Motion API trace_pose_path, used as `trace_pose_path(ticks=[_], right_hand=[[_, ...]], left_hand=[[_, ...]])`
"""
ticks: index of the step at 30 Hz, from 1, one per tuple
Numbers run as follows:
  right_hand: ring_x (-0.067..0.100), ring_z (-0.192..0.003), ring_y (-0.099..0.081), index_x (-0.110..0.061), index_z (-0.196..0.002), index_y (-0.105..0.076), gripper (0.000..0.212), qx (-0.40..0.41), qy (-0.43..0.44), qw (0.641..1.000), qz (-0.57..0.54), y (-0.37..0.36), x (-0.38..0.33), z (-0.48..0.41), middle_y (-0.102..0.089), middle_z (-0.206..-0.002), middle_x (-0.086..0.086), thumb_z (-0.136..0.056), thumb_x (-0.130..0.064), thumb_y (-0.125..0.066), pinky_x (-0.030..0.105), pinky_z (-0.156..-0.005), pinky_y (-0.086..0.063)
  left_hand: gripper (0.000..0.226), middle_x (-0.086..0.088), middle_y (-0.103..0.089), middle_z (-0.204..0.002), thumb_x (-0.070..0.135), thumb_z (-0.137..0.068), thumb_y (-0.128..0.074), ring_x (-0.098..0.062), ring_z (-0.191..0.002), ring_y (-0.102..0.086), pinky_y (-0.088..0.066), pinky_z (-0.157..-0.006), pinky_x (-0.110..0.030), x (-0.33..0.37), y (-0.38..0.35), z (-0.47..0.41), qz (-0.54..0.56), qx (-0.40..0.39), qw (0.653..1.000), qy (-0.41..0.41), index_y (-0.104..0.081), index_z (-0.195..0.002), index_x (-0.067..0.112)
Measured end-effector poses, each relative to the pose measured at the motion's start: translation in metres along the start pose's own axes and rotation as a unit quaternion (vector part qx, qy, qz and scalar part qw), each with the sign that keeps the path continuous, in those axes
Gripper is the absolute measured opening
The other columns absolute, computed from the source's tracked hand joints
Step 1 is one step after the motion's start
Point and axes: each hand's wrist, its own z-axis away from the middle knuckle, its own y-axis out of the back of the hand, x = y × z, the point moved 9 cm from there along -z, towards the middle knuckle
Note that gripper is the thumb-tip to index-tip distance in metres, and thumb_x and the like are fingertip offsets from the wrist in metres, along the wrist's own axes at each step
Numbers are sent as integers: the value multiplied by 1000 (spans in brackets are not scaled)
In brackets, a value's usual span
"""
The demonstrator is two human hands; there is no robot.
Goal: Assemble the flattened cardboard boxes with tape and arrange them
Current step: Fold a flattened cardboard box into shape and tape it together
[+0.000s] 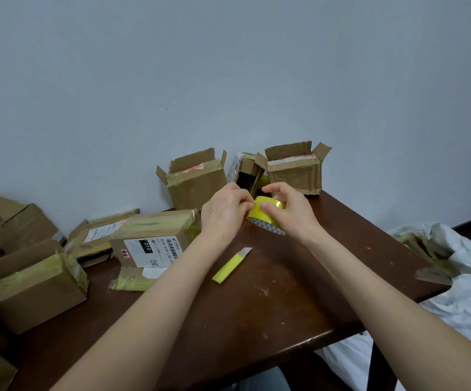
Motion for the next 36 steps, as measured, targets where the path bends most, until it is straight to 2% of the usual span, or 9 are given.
trace_pose_path(ticks=[6,10,13,16,18,23,26,31,36], right_hand=[[17,-106,-53,-26,-127,-59,35,-14,30,997,68,0,-8,-1,-61,-113,1,-91,-25,-62,29,-86,-42],[19,-113,-54,-26,-125,-61,32,-28,46,993,108,-4,-10,-1,-64,-121,-1,-93,-27,-60,34,-93,-45],[22,-109,-56,-27,-125,-59,30,-43,41,972,227,-11,-2,3,-64,-118,0,-95,-29,-56,35,-89,-46],[24,-107,-57,-28,-123,-57,27,-79,-2,937,340,-11,27,11,-64,-114,2,-96,-29,-54,36,-91,-44],[23,-113,-55,-29,-121,-59,26,-114,-18,920,375,-17,34,11,-61,-118,1,-95,-31,-54,37,-95,-44],[19,-130,-44,-22,-139,-49,42,-80,27,972,220,-70,-37,-6,-46,-142,-2,-99,-34,-47,35,-103,-40],[19,-143,-28,-14,-149,-33,54,-143,57,974,166,-142,-81,-11,-30,-156,3,-101,-37,-42,35,-114,-27],[26,-149,2,0,-152,-6,69,-223,-58,947,223,-235,-61,-10,2,-161,15,-103,-41,-31,39,-121,-9],[28,-149,-1,-4,-152,5,71,-175,-146,958,177,-240,-39,-9,17,-160,8,-103,-35,-35,40,-118,-16]], left_hand=[[17,5,-44,-120,37,-92,-57,-14,-103,-49,-39,-64,-29,0,4,-5,-76,4,997,-8,-69,-91,26],[23,4,-62,-106,41,-93,-54,-21,-97,-59,-41,-67,-31,-8,-11,-8,-73,-57,996,17,-70,-96,25],[31,-3,-70,-95,47,-93,-53,-27,-91,-64,-51,-71,-34,-28,-16,-4,-83,-82,991,67,-71,-102,23],[34,0,-73,-96,37,-97,-48,-22,-93,-67,-54,-81,-39,-61,12,-1,-52,-9,994,91,-62,-123,21],[30,6,-73,-99,29,-99,-44,-18,-98,-65,-53,-82,-37,-92,41,2,-50,38,993,96,-63,-122,23],[33,-7,-63,-126,18,-99,-41,-28,-118,-55,-41,-96,-36,-202,83,9,-45,51,977,200,-64,-122,13],[38,-16,-56,-133,22,-100,-38,-33,-124,-50,-37,-100,-37,-241,70,14,-39,-13,970,241,-57,-128,6],[57,-7,-47,-142,54,-96,-33,-28,-127,-46,-41,-101,-41,-262,13,30,-75,-165,957,227,-47,-137,16],[83,-12,-38,-147,70,-88,-31,-33,-127,-45,-44,-94,-42,-285,6,38,-128,-147,937,290,-36,-142,7]])
